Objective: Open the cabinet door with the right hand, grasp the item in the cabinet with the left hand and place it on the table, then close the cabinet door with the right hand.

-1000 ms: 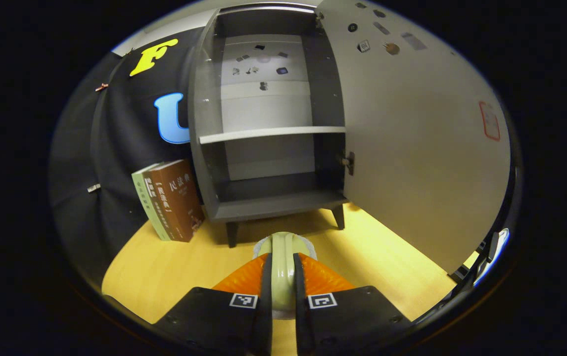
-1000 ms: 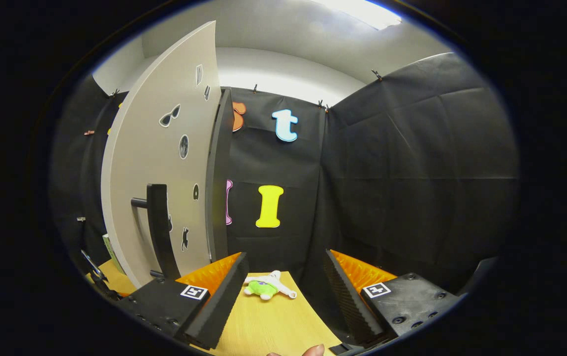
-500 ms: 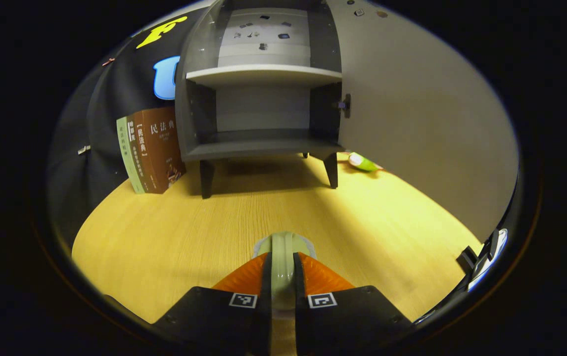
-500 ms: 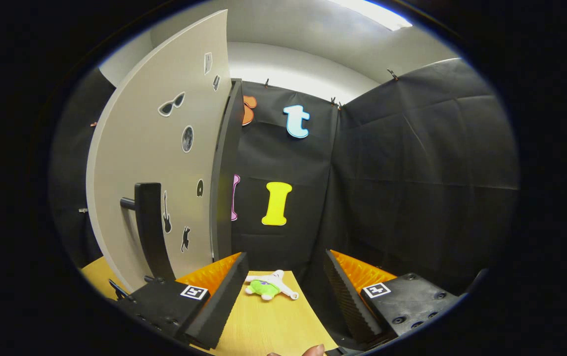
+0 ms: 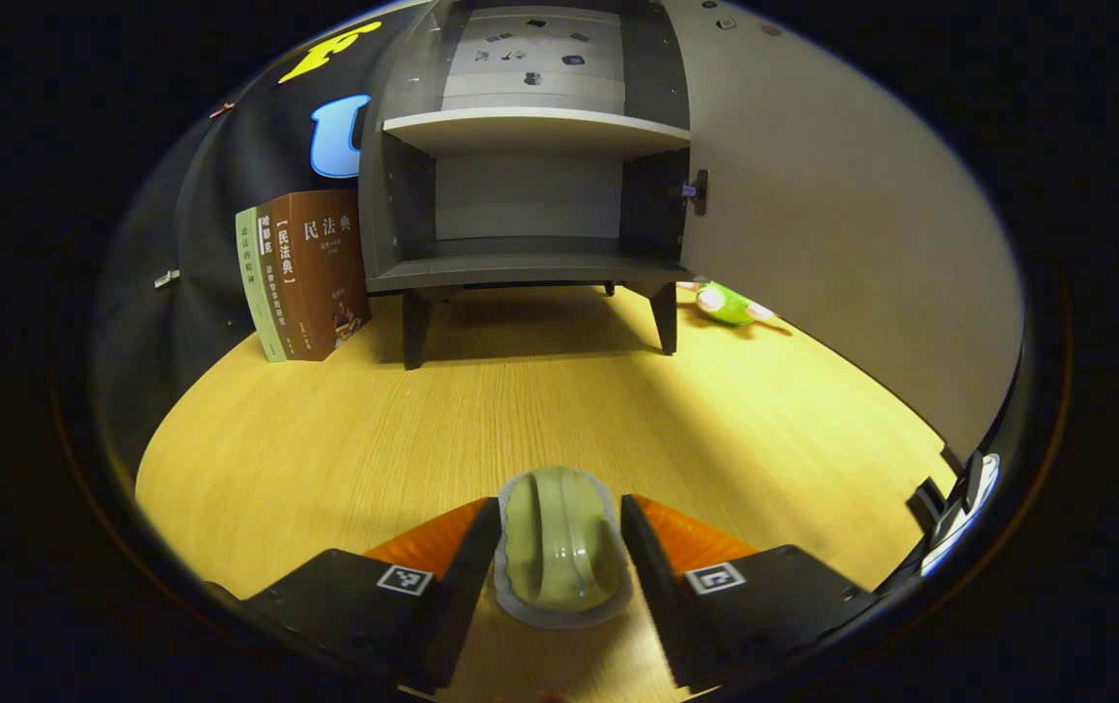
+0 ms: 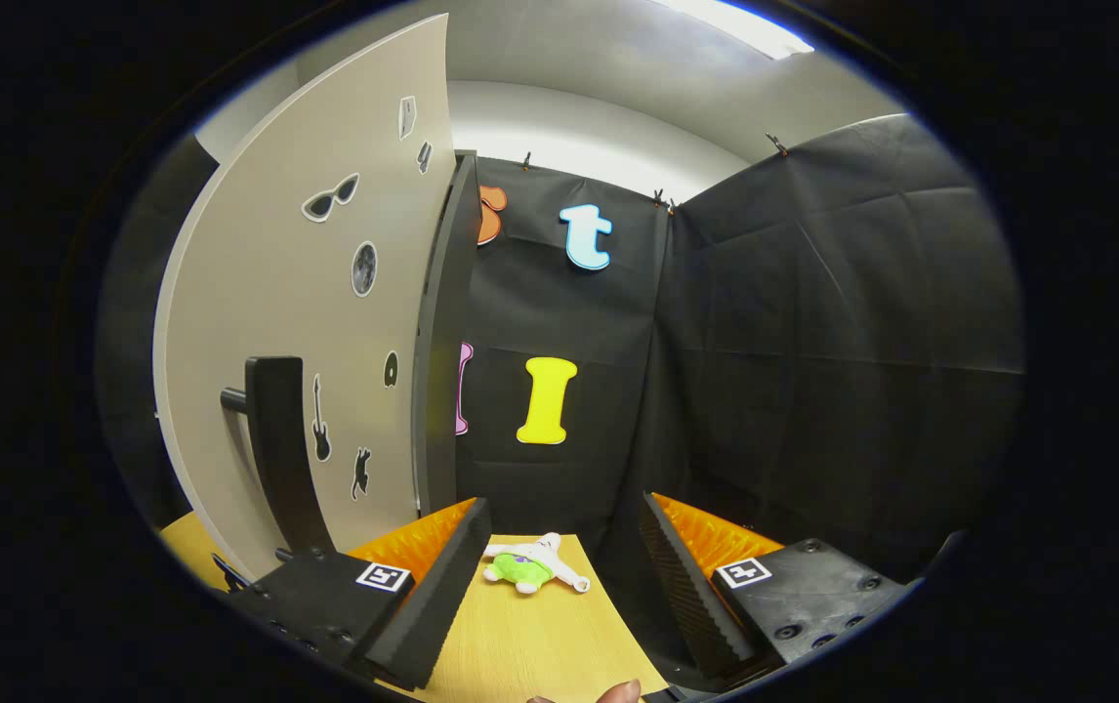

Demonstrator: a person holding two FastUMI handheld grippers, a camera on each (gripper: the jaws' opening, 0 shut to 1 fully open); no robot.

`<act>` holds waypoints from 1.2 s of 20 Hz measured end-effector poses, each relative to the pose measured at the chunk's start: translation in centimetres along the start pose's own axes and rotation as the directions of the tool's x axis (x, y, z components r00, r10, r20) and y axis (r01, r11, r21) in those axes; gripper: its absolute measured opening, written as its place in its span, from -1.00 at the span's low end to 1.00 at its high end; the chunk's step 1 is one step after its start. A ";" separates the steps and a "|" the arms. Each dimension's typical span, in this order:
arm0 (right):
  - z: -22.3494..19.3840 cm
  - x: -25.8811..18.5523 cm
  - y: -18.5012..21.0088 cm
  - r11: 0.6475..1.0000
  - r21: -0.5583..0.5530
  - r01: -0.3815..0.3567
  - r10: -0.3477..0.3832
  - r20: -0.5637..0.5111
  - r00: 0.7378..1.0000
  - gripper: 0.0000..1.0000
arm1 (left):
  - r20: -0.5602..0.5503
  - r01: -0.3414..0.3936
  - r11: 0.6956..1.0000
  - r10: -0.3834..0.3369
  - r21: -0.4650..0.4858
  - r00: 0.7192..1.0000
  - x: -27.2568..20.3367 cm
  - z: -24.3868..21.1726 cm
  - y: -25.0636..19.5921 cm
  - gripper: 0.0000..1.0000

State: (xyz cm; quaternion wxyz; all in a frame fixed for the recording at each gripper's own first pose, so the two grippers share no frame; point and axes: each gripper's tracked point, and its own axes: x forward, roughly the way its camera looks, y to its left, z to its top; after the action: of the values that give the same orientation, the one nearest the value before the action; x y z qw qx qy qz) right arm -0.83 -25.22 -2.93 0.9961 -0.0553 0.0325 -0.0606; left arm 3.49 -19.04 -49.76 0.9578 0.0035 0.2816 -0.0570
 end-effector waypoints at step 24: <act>2.9 -4.8 3.7 0.999 0.049 0.023 -0.025 0.046 0.999 0.95 | 0.412 -0.180 0.979 0.205 -0.098 0.888 -29.4 30.5 17.2 0.89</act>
State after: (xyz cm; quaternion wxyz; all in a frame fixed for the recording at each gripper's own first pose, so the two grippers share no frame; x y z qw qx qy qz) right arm -4.95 -20.71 -0.23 0.9968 -0.0328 0.0070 -0.0719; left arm -2.77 0.02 -8.67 0.9965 -0.0081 0.0690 0.0468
